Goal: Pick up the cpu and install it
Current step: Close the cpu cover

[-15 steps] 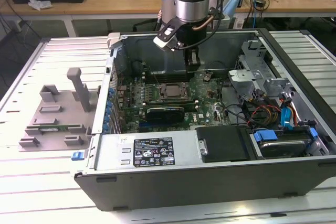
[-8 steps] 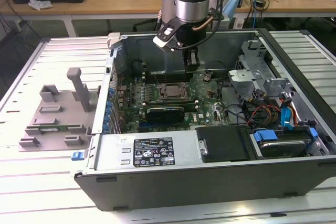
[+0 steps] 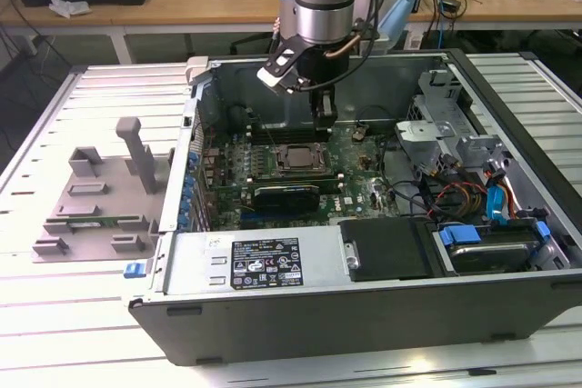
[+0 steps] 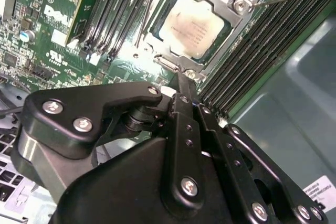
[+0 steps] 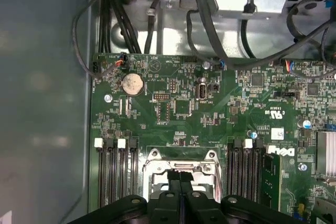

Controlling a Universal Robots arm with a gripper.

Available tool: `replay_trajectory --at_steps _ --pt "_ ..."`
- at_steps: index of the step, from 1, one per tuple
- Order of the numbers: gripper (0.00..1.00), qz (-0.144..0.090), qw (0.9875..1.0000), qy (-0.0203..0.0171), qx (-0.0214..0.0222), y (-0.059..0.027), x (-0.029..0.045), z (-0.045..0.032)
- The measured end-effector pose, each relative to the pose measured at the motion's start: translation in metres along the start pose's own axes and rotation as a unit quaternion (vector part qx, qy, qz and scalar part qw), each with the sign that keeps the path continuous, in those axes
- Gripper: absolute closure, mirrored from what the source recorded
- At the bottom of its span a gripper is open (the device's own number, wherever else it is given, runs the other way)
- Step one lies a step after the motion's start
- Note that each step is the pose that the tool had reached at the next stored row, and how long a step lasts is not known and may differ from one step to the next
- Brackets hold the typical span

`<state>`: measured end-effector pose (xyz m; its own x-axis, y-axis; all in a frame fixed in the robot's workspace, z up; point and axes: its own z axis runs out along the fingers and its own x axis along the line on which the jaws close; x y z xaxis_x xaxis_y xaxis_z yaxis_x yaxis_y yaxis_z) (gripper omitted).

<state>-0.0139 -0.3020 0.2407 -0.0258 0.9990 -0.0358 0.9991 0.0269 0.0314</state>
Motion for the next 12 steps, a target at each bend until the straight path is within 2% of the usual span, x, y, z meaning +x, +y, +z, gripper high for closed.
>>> replay_trajectory --at_steps 7,12 --pt "0.89 0.0 1.0 0.0 0.0001 -0.0095 -0.0054 0.0013" --pt "0.89 0.0 1.0 0.0002 0.0 -0.0259 -0.0074 0.0024"
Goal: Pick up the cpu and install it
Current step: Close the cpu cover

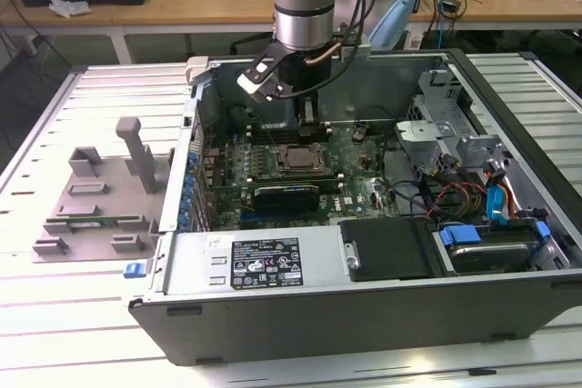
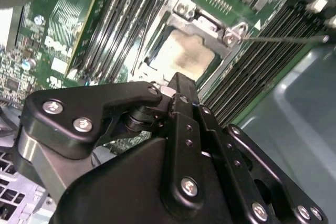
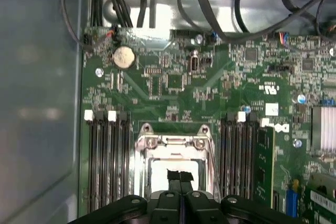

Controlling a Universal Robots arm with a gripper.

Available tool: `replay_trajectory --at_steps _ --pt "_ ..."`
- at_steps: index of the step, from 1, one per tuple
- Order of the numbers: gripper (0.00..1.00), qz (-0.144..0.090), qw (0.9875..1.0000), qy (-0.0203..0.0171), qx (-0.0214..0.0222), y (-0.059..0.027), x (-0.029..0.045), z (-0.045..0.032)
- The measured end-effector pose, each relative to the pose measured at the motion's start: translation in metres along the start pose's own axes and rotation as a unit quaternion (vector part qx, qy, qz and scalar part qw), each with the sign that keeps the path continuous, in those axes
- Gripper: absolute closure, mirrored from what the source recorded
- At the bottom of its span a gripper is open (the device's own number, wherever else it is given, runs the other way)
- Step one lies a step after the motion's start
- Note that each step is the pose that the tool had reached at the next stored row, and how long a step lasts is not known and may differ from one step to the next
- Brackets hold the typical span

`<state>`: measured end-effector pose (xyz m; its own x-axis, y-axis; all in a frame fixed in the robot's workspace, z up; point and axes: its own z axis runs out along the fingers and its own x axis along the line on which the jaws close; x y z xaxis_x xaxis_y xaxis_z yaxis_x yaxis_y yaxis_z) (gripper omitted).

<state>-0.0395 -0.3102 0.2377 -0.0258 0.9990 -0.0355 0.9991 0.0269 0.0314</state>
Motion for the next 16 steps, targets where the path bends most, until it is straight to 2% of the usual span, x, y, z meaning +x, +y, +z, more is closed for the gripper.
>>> replay_trajectory --at_steps 3,4,8,9,10,12,14,15,16 --pt "0.89 -0.006 1.0 0.0 -0.0001 -0.0003 -0.0001 -0.0001" --pt "0.89 -0.03 0.9995 0.0008 -0.001 -0.0003 0.0 0.0002" --pt "0.89 -0.068 0.9976 0.002 -0.0023 -0.0003 0.0 0.0007" --pt "0.89 -0.087 0.9962 0.0026 -0.003 -0.0003 0.0 0.0009" --pt "0.89 -0.109 0.994 0.0033 -0.0038 -0.0003 0.0 0.0013" --pt "0.89 -0.14 0.9901 0.0043 -0.0049 -0.0003 0.0 0.0017" --pt "0.89 -0.158 0.9874 0.0048 -0.0056 -0.0003 0.0 0.002" --pt "0.89 -0.172 0.9851 0.0053 -0.006 -0.0004 0.0 0.0022" --pt "0.89 -0.181 0.9834 0.0055 -0.0064 -0.0004 0.0 0.0023"
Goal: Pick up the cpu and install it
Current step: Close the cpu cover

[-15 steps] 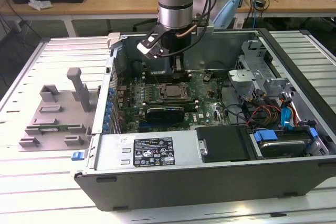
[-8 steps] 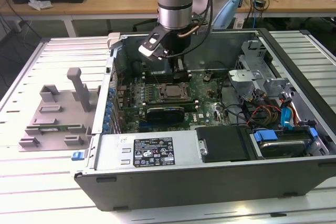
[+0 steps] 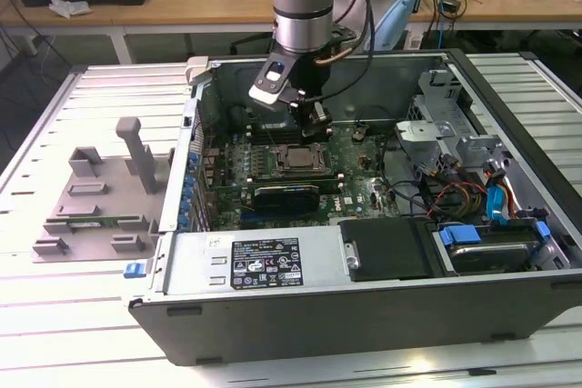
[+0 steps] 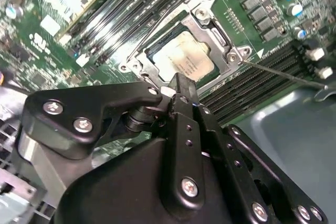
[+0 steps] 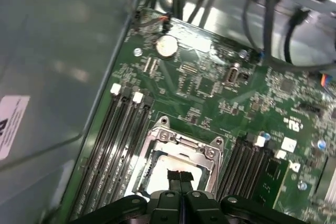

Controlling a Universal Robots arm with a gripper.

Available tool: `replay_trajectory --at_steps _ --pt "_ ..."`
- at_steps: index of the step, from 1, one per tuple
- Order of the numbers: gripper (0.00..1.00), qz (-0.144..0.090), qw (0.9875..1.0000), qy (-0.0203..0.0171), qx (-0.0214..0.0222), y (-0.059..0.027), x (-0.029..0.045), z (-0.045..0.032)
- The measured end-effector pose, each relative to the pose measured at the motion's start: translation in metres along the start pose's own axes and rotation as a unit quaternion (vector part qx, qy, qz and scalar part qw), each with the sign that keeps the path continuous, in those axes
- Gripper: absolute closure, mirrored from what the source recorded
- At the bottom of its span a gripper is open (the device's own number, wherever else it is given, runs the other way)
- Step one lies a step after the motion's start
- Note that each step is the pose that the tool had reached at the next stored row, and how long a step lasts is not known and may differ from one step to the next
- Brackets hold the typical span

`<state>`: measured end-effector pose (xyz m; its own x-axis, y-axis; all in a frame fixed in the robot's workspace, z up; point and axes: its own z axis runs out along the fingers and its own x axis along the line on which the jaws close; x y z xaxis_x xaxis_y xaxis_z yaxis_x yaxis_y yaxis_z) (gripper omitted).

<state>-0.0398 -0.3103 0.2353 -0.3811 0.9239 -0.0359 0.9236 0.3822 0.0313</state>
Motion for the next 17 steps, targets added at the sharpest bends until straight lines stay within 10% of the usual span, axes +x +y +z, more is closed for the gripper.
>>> replay_trajectory --at_steps 5,11,15,17 --pt "0.89 -0.094 0.9956 0.0029 -0.0033 0.0 0.0001 0.0016" --pt "0.89 -0.168 0.9858 0.005 -0.0059 -0.0001 0.0001 0.003" --pt "0.89 -0.228 0.9736 0.0068 -0.008 -0.0001 0.0001 0.0042" --pt "0.89 -0.265 0.9643 0.0077 -0.0092 -0.0002 0.0002 0.0049"
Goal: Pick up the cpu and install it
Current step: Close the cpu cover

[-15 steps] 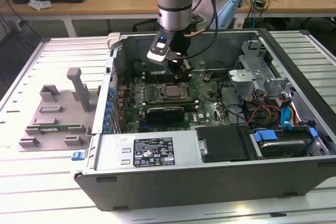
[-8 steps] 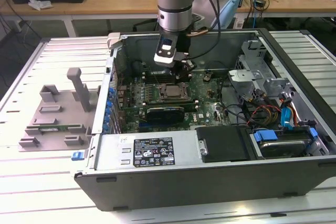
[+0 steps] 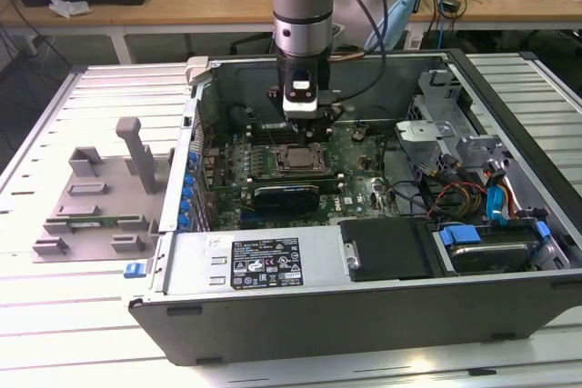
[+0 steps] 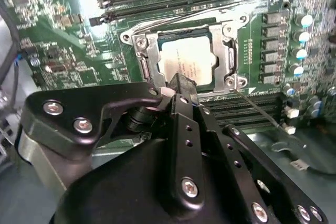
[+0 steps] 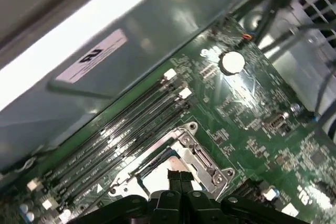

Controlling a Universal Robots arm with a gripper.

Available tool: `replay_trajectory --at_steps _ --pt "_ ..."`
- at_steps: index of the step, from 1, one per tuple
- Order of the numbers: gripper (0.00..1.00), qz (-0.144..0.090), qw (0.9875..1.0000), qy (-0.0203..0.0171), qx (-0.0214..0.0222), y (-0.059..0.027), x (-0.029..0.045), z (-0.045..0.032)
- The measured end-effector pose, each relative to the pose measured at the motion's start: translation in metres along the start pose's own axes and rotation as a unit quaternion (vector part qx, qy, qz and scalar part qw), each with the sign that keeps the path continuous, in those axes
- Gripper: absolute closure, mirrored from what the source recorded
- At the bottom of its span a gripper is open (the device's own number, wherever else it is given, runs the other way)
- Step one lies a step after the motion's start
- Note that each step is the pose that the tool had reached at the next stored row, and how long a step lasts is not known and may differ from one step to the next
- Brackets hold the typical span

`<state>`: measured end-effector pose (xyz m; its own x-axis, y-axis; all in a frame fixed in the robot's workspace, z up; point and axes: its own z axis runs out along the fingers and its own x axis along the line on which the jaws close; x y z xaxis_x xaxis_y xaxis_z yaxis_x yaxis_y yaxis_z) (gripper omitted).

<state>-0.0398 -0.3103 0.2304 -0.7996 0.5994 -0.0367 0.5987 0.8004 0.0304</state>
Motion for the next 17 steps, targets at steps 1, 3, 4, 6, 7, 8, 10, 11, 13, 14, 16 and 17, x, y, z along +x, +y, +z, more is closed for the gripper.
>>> replay_trajectory --at_steps 1,3,4,6,7,8,10,11,13,14,16,17 --pt "0.89 -0.015 0.9999 0.0003 -0.0003 0.0 0.0 0.0003" --pt "0.89 -0.05 0.9988 0.0011 -0.0006 0.0 0.0 0.0009" --pt "0.89 -0.061 0.9981 0.0013 -0.0004 0.0 0.0 0.0011" --pt "0.89 -0.085 0.9964 0.0018 0.0002 0.0 0.0 0.0015" --pt "0.89 -0.095 0.9955 0.002 0.0004 0.0 0.0 0.0016" --pt "0.89 -0.105 0.9945 0.0023 0.0007 0.0 0.0001 0.0018" --pt "0.89 -0.134 0.9909 0.0029 0.0017 0.0 0.0001 0.0023" --pt "0.89 -0.147 0.9891 0.0033 0.0025 -0.0001 0.0001 0.0025" --pt "0.89 -0.193 0.9812 0.0046 0.0065 -0.0001 0.0001 0.0032" --pt "0.89 -0.212 0.9773 0.0053 0.0113 -0.0001 0.0001 0.0034" --pt "0.89 -0.265 0.9638 0.0068 0.0249 -0.0002 0.0001 0.0043" --pt "0.89 -0.296 0.9549 0.0067 0.0238 -0.0002 0.0002 0.005"
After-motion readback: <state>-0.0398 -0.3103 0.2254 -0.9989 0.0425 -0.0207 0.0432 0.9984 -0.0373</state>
